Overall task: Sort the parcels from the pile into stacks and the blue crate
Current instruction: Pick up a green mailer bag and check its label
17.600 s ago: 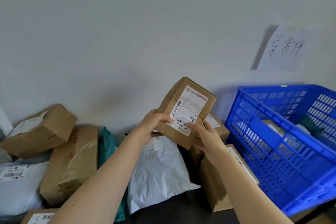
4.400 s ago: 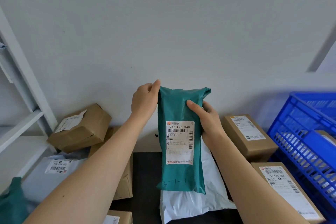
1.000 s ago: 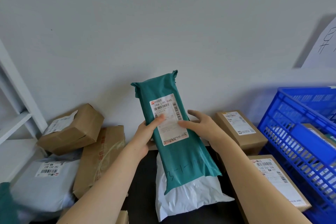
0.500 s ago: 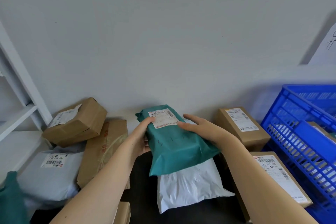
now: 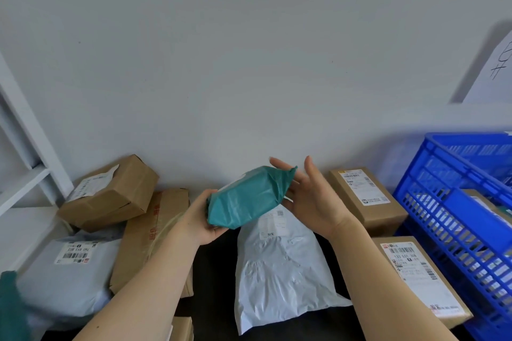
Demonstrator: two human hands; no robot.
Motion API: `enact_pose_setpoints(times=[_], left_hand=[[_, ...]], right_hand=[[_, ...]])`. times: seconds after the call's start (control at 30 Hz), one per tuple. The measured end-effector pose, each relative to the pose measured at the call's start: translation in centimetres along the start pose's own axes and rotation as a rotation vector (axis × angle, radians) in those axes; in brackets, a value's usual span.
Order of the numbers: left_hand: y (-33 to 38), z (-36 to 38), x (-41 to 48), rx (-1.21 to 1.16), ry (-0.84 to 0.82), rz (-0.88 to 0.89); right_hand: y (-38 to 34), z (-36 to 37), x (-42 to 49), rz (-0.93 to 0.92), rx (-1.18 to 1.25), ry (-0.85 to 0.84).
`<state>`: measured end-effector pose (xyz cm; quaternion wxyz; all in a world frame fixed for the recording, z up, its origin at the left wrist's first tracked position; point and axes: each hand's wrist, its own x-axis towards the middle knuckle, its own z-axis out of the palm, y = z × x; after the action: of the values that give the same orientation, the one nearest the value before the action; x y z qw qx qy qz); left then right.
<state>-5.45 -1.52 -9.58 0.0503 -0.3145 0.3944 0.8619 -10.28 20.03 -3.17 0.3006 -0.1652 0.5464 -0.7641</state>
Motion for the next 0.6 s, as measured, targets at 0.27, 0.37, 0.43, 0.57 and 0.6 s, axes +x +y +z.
enact_pose_setpoints(times=[0.27, 0.37, 0.43, 0.57, 0.6], left_hand=[[0.8, 2.1, -1.6, -0.056, 0.094, 0.034], [1.5, 3.2, -2.3, -0.032, 0.189, 0.094], [1.9, 4.1, -2.6, -0.088, 0.307, 0.189], [2.0, 6.4, -3.9, -0.187, 0.305, 0.497], [1.9, 7.0, -4.3, -0.152, 0.314, 0.616]], right_hand=[[-0.4, 3.6, 1.4, -0.126, -0.321, 0.23], [-0.8, 4.8, 2.1, -0.15, -0.263, 0.377], [-1.2, 5.3, 2.7, -0.139, -0.225, 0.472], [-2.0, 6.6, 3.8, -0.113, -0.172, 0.575], [-2.2, 6.9, 4.0, -0.117, -0.146, 0.591]])
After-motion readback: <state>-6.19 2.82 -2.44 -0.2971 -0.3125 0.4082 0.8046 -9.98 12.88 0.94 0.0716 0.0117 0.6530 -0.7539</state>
